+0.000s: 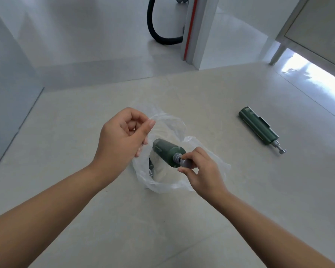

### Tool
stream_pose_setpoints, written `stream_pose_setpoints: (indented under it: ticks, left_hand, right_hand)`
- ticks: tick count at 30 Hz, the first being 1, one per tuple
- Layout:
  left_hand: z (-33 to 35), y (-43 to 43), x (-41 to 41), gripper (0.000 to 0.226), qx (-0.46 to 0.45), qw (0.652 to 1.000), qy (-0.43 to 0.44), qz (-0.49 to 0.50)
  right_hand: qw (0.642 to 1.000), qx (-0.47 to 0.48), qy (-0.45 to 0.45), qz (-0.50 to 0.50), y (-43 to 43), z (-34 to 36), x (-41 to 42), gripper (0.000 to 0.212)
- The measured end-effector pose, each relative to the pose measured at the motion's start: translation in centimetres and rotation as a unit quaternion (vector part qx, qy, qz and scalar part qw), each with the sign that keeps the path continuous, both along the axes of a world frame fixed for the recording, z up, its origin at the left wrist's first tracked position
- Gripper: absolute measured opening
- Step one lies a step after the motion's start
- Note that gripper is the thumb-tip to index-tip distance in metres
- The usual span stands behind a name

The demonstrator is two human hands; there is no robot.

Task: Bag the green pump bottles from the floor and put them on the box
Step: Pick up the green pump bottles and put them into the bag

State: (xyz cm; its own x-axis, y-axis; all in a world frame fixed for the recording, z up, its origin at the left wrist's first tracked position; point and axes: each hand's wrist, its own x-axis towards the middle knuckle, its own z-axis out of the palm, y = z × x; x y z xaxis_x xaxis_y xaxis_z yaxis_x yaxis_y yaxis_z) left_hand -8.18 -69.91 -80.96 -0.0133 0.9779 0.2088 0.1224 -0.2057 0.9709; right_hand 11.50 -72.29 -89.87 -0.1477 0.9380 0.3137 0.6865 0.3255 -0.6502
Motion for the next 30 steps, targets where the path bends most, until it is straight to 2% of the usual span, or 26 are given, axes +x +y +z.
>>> stream_pose_setpoints:
  ticks: [6, 11, 15, 19, 24, 30]
  left_hand:
    - [-0.2, -0.1, -0.2, 0.012, -0.016, 1.000, -0.017, 0.008]
    - [-0.4, 0.0, -0.5, 0.012, -0.018, 0.999, -0.038, 0.020]
    - [-0.8, -0.1, -0.8, 0.012, -0.021, 0.999, -0.042, 0.024]
    - [-1.0, 0.1, -0.9, 0.012, -0.023, 0.998, -0.052, 0.024]
    - [-1.2, 0.4, -0.7, 0.012, -0.026, 0.998, -0.062, 0.013]
    - [-1.7, 0.7, -0.7, 0.012, -0.030, 0.998, -0.061, 0.010]
  right_hand:
    - [0.999, 0.020, 0.037, -0.015, 1.7, -1.5, -1.7, 0.019]
    - [0.999, 0.029, 0.011, 0.009, 3.1, -2.9, -3.2, 0.019]
    - [0.999, 0.008, 0.036, 0.001, 3.7, -3.7, -4.3, 0.019]
    - [0.995, -0.074, 0.048, -0.054, 4.8, -4.4, -5.0, 0.018]
    - [0.958, -0.212, 0.122, -0.151, 5.6, -5.4, -5.1, 0.015]
    - [0.928, -0.301, 0.111, -0.187, 5.4, -7.4, -5.1, 0.015]
